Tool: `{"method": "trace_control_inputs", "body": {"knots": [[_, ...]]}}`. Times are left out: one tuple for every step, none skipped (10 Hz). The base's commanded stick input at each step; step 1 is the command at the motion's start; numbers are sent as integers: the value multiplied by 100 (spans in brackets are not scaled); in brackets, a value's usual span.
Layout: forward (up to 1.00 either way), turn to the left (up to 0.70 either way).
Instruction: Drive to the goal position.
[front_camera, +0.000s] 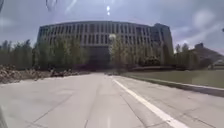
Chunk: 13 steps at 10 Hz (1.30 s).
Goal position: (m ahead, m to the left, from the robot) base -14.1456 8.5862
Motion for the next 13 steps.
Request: {"method": "trace_control_inputs", "body": {"knots": [[46, 0], [0, 0], [0, 0], [0, 2], [0, 7], [0, 11], [0, 24], [0, 74], [0, 99], [0, 100], [0, 100], [0, 100], [0, 100]]}}
